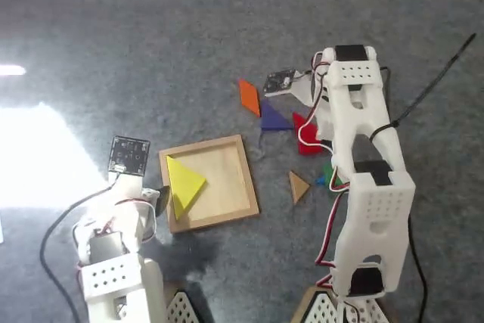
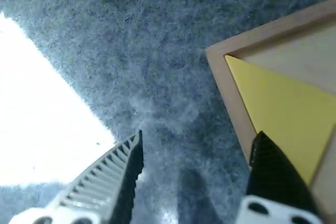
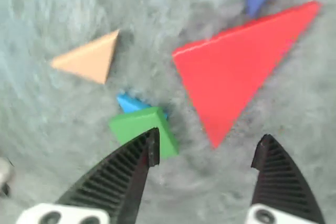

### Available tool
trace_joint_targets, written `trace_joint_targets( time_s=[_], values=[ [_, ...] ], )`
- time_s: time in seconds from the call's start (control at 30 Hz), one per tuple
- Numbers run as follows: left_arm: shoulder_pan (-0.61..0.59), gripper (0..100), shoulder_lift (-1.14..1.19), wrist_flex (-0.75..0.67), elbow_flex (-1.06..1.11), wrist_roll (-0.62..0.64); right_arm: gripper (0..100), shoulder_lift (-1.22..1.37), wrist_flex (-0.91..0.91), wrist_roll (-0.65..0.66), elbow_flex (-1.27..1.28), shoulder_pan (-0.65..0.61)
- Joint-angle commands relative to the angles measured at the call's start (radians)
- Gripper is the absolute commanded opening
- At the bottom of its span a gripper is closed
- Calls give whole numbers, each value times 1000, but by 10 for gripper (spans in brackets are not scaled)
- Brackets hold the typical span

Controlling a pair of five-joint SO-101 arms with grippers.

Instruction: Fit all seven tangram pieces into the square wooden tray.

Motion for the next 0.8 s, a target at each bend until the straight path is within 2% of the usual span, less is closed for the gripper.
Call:
trace_joint_targets(
  time_s=[0.0, 0.1, 0.2, 0.3, 0.4, 0.5, 0.63, 0.77],
  values=[
    [0, 316, 5, -28, -5, -14, 296, -108, 30, -187, 21, -47],
    [0, 316, 5, -28, -5, -14, 298, -113, -61, -292, 121, -87],
    [0, 316, 5, -28, -5, -14, 297, -150, -311, -439, 334, -94],
    [0, 316, 5, -28, -4, -14, 296, -320, -559, -516, 606, -58],
    [0, 316, 5, -29, -4, -14, 296, -585, -705, -532, 895, -84],
    [0, 316, 5, -29, -4, -14, 296, -788, -746, -557, 1043, -125],
    [0, 316, 5, -29, -4, -14, 302, -814, -731, -548, 1051, -131],
    [0, 316, 5, -29, -4, -14, 419, -725, -725, -497, 997, -137]
  ],
)
